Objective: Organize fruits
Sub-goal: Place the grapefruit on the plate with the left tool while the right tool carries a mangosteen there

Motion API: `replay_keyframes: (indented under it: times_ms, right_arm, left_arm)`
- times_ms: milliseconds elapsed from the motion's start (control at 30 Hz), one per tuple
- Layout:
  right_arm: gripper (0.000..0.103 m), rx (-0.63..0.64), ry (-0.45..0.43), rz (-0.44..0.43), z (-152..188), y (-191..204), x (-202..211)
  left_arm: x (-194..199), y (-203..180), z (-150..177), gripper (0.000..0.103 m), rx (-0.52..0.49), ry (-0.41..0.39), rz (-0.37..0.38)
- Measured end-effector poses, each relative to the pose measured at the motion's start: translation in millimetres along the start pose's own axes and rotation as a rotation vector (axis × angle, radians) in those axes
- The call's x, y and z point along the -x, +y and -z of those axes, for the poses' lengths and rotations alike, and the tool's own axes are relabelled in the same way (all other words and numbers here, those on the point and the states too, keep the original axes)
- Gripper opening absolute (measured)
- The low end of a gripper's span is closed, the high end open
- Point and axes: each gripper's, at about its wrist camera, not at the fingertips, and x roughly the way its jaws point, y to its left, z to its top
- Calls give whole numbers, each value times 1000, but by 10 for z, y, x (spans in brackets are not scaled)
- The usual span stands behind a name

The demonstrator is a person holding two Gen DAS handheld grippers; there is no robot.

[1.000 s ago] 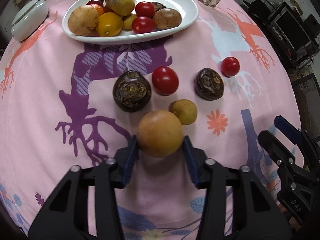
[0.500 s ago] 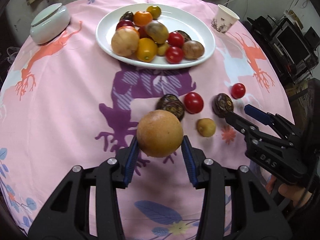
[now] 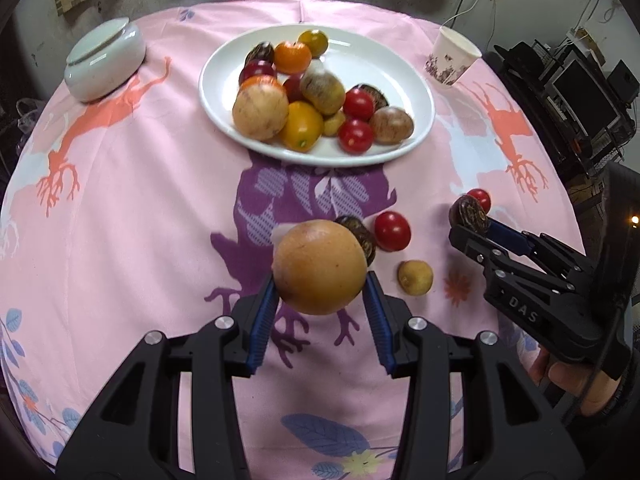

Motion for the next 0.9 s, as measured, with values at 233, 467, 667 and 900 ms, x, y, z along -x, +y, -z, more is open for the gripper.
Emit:
replay_keyframes:
  times_ms: [233, 467, 667, 900]
  right_arm:
    - [42, 73, -137, -39, -245, 265, 308]
    - [42, 185, -232, -14, -580, 516, 222]
    - [42, 292, -304, 41, -773, 669, 39]
    - [53, 405, -344, 141, -859, 782, -277]
  left_arm:
    - [182, -94, -346, 44, -52, -86, 4]
    - [216, 38, -852, 44, -14, -157, -3]
    - [12, 212, -1123, 44, 32, -150, -9]
    - [-267, 395, -1351, 53, 143, -141, 9]
